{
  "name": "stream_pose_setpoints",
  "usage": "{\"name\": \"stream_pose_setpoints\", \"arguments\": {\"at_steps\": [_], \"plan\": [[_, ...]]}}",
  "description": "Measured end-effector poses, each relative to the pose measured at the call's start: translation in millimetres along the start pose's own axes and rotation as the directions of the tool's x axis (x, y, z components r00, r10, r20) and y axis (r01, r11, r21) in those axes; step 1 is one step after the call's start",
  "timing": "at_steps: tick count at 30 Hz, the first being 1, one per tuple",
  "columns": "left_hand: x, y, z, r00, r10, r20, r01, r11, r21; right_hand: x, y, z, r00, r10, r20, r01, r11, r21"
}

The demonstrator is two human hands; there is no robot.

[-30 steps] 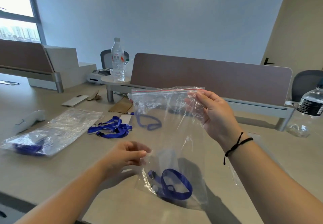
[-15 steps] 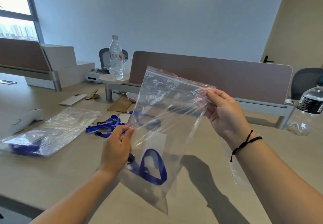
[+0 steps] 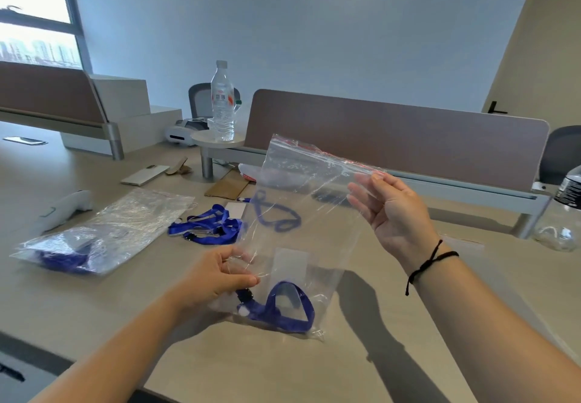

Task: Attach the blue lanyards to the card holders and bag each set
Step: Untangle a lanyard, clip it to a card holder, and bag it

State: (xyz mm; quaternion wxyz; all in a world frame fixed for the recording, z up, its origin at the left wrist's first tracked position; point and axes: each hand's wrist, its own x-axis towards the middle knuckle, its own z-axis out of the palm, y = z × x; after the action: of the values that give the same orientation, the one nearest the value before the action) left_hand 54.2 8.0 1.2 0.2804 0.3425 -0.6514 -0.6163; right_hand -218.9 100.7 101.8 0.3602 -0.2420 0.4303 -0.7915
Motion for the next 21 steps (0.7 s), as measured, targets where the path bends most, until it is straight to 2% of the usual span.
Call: {"name": "stream_pose_setpoints", "arguments": {"at_steps": [2,3,10,15,21], "plan": [[-3.1,-3.7,-12.1,0.999,-0.041,-0.006,0.040,0.991,-0.128,4.5,4.8,7.3,1.000,0.005,0.003,-0.005,1.000,0.003],[-3.1,-6.5,-19.6,0.999,-0.040,-0.028,0.036,0.989,-0.141,7.4,7.3,11.5,1.000,0.005,0.005,-0.005,1.000,0.004],[-13.9,-16.5,-84.6,0.957,-0.030,-0.288,0.007,0.997,-0.083,27.4,39.5,66.9,0.995,0.048,0.093,-0.042,0.997,-0.069],[-20.8,-25.1,-156.0,0.861,-0.018,-0.508,-0.046,0.992,-0.113,45.9,80.7,124.9,0.980,0.131,0.150,-0.116,0.988,-0.107],[-24.1,-28.8,-247.1,0.663,-0.023,-0.748,-0.065,0.994,-0.088,79.0,154.9,204.5,0.939,0.268,0.217,-0.207,0.941,-0.268]]}}
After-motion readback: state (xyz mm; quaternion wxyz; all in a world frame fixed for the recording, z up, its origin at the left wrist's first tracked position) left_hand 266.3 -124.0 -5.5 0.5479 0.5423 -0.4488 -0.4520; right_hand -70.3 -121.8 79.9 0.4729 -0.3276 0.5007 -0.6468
